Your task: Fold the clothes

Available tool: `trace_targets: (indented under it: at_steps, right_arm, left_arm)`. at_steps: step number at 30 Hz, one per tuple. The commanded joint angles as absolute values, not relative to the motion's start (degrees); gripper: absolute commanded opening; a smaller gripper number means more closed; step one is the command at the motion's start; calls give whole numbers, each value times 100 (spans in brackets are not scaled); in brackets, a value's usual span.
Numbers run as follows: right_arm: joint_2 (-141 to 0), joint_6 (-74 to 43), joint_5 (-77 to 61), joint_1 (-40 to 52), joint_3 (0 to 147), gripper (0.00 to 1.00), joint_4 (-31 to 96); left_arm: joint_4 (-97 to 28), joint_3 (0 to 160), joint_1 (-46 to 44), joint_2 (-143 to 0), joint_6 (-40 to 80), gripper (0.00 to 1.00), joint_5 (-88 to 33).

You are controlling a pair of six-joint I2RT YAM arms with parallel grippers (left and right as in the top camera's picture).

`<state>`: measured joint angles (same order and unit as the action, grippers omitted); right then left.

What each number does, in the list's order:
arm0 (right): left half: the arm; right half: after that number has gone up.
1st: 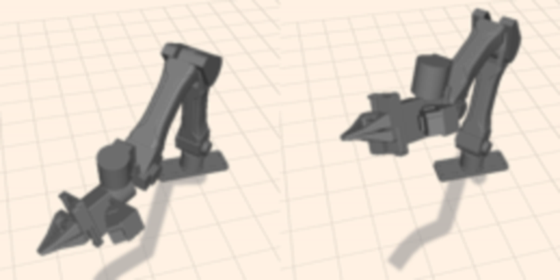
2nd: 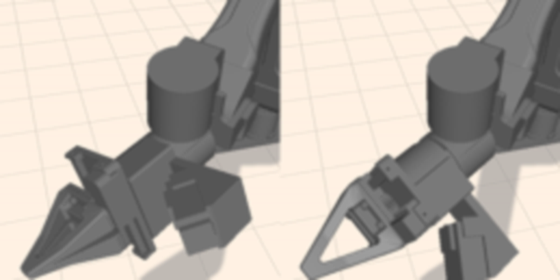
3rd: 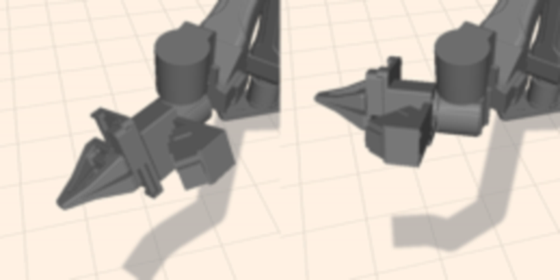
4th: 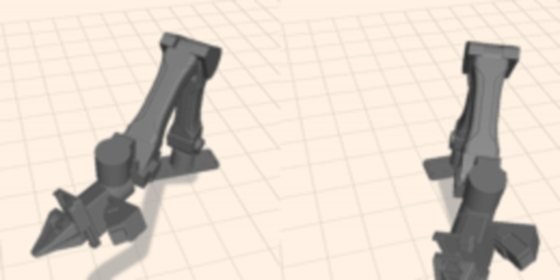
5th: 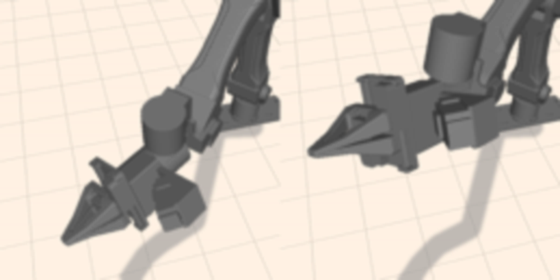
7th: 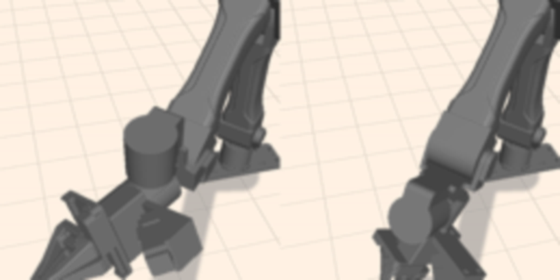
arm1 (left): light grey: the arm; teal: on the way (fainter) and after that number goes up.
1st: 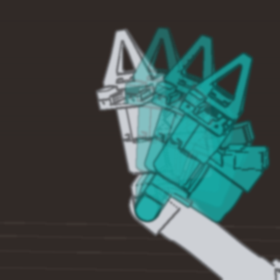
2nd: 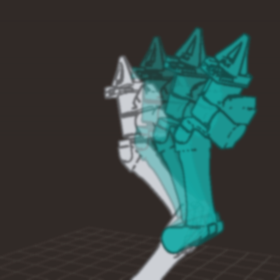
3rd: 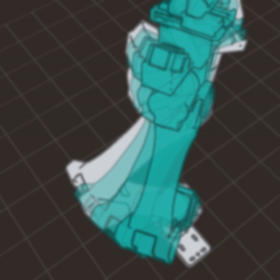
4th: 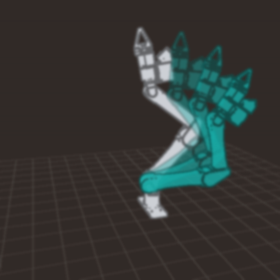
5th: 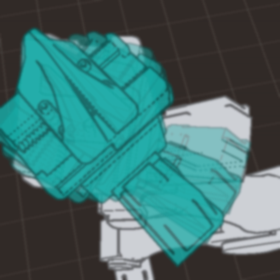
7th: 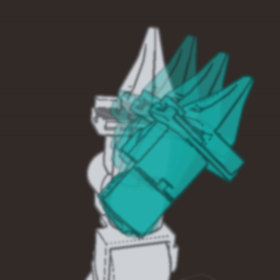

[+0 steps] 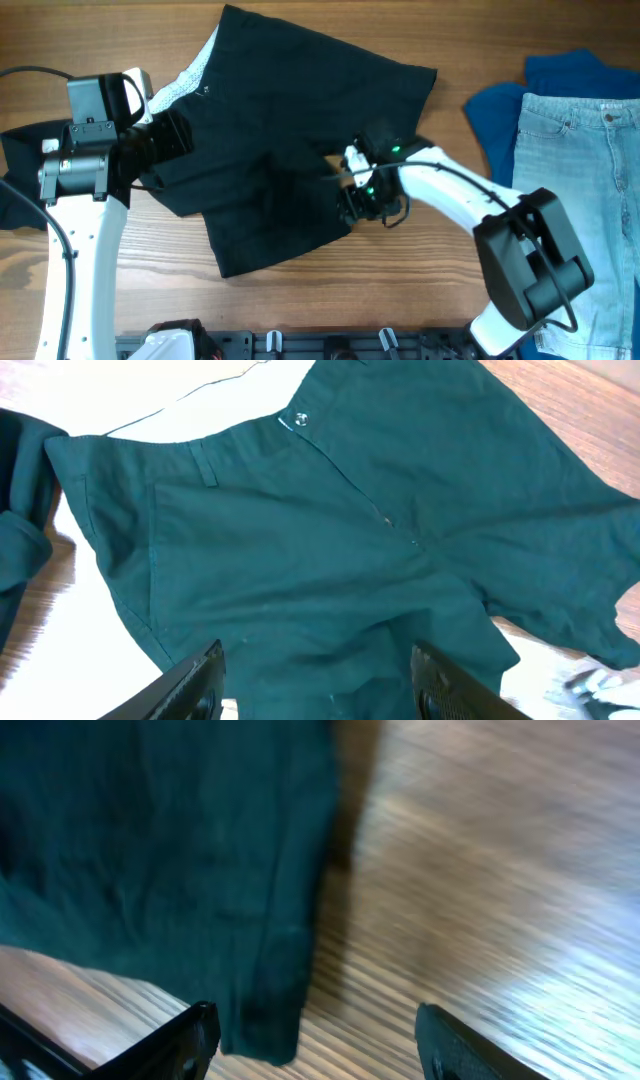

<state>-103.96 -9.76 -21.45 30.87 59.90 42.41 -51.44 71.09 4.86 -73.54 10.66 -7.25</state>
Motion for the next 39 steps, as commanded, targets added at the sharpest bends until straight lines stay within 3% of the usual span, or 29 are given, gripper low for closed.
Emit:
trace_targets:
  at_steps: [1,7,8,9,10,14,17,19,20,21,22,28,32,36,39]
  right_arm:
    - [-10368,-600,-2078,3391,5876,68,4110]
    - [-10368,-464,-1846,3411,5876,54,3894]
    - [-10368,-252,-1938,3411,5876,23,3828]
    - [-10366,-259,-1927,3411,5876,9,3863]
    - [-10357,-274,-1857,3409,5892,4,4027]
    - [-9902,-738,-810,3400,6114,4,5013]
    - [-9011,-1964,1339,3339,6361,4,6368]
    - [-8508,-2832,1898,3177,6451,4,6936]
    - [-8322,-3216,1927,3068,6453,16,7091]
    - [-8143,-3597,1905,2915,6453,51,7212]
    - [-8031,-3697,1850,2768,6453,62,7229]
    - [-7841,-3533,1175,1745,6453,72,6818]
    - [-7841,-1557,-1173,1577,6449,77,5774]
    - [-7889,-1780,-1562,1579,6423,79,5655]
    - [-7985,-1522,-1531,1577,6410,99,5354]
  left_arm:
    - [-5146,7096,460,-7264,1072,60,-788]
    - [-5131,7096,460,-7264,1074,60,-790]
    - [-5131,7096,460,-7264,1074,60,-790]
    - [-5131,7096,460,-7264,1072,60,-790]
    - [-5127,7096,460,-7264,1072,60,-788]
    - [-5129,7096,460,-7264,1072,60,-788]
    - [-5129,7096,460,-7264,1072,61,-788]
    - [-5129,7096,460,-7264,1072,63,-786]
    - [-5129,7096,460,-7264,1072,64,-786]
    - [-5129,7096,460,-7264,1072,65,-786]
    - [-5131,7094,460,-7266,1072,66,-786]
    - [-5231,7017,460,-7669,458,65,-766]
    - [-4720,7004,460,-8562,244,61,-788]
    - [-4259,7004,460,-9539,-403,55,-1155]
    - [-4383,7004,460,-9946,-429,55,-1835]
